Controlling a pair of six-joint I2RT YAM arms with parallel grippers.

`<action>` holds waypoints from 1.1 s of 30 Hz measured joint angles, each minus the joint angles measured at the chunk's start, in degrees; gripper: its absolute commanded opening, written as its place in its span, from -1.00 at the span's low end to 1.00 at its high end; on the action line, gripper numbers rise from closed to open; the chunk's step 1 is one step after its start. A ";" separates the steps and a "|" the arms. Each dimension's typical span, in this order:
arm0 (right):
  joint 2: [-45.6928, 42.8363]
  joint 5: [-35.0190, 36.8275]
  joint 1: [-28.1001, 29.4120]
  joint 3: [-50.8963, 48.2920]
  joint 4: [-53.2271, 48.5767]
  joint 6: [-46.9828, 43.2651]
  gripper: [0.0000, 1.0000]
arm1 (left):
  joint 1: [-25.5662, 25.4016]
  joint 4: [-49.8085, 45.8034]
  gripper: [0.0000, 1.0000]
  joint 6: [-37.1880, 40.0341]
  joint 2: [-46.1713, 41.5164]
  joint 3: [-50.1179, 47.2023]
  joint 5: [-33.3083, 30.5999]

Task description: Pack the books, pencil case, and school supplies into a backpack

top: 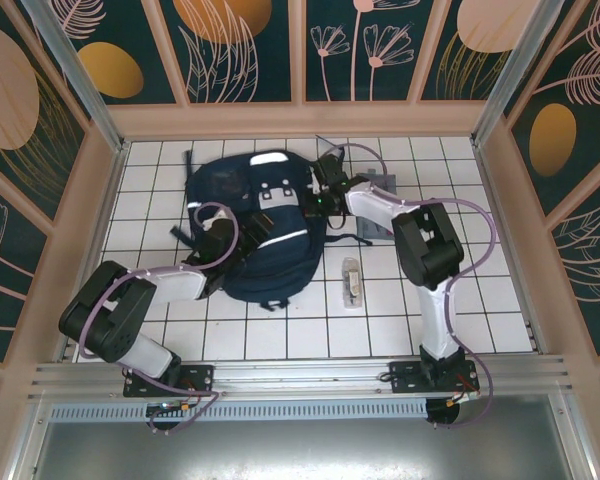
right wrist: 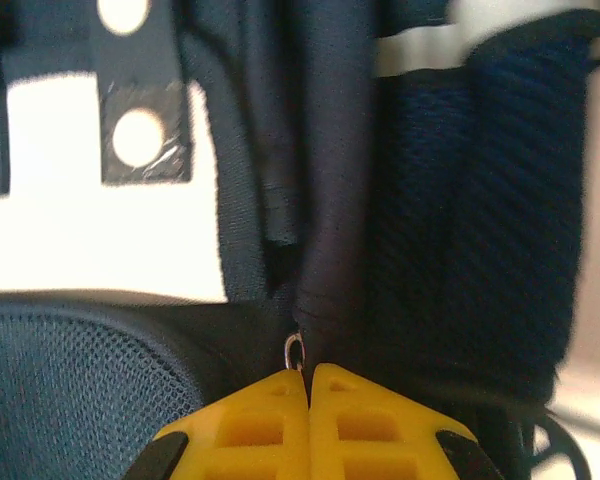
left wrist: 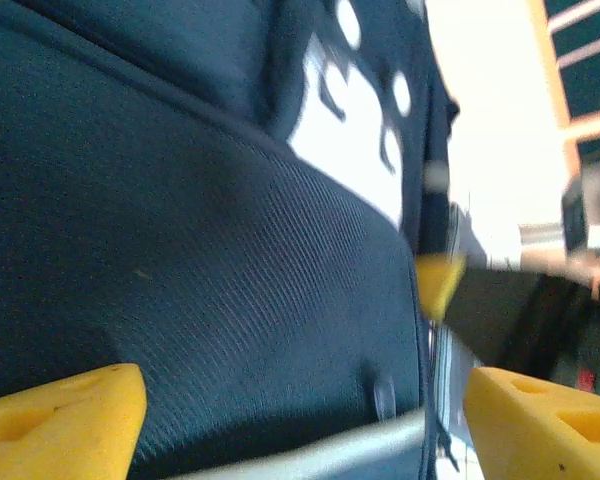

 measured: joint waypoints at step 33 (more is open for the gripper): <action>-0.13 -5.46 -2.19 -1.03 4.92 -7.82 -1.00 | 8.11 -29.66 0.60 15.47 40.89 61.57 0.22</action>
